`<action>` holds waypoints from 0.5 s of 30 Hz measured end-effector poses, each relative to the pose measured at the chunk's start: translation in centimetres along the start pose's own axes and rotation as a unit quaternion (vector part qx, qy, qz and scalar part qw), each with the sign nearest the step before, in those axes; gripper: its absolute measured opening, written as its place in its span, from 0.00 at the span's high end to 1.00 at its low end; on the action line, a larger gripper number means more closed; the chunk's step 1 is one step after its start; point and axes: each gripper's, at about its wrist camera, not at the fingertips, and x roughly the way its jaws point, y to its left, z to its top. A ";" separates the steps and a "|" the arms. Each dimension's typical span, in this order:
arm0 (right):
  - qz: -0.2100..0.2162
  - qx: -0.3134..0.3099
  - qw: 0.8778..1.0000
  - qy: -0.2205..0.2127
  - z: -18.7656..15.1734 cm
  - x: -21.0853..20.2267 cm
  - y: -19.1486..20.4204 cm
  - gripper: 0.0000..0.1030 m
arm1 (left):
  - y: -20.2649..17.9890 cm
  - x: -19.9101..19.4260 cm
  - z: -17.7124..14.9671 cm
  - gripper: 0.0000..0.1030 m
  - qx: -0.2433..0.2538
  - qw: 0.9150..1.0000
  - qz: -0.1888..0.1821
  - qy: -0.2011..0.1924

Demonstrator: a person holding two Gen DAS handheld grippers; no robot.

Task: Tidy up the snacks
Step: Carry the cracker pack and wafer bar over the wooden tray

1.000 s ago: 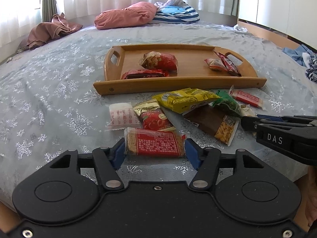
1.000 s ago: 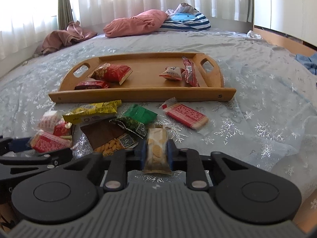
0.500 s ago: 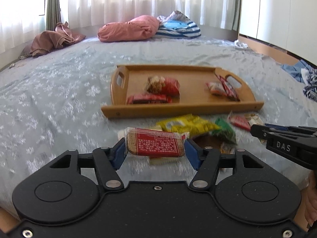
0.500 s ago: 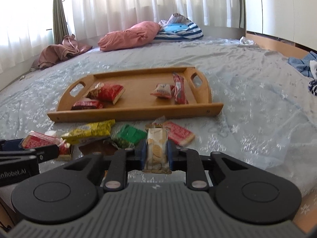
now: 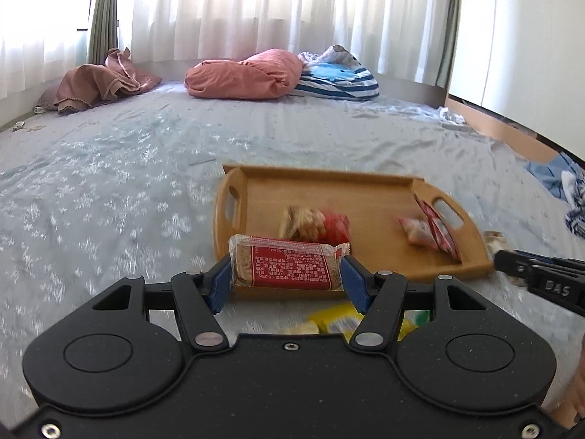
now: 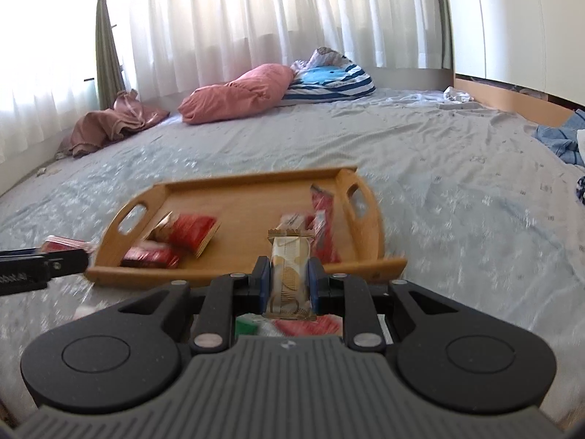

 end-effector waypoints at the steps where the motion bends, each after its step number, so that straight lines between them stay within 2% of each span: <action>1: -0.004 0.001 1.000 -0.001 0.5 0.4 -0.4 0.75 | 0.3 0.4 0.4 0.42 -0.004 1.000 0.000 0.000; 9: -0.035 -0.005 0.999 0.006 3.0 4.6 -3.5 0.75 | 1.5 6.1 2.6 0.42 -0.022 0.999 0.026 0.012; 15: -0.051 -0.030 0.998 0.023 2.8 8.4 -3.7 0.75 | 1.1 10.9 3.1 0.42 -0.030 0.998 0.046 0.023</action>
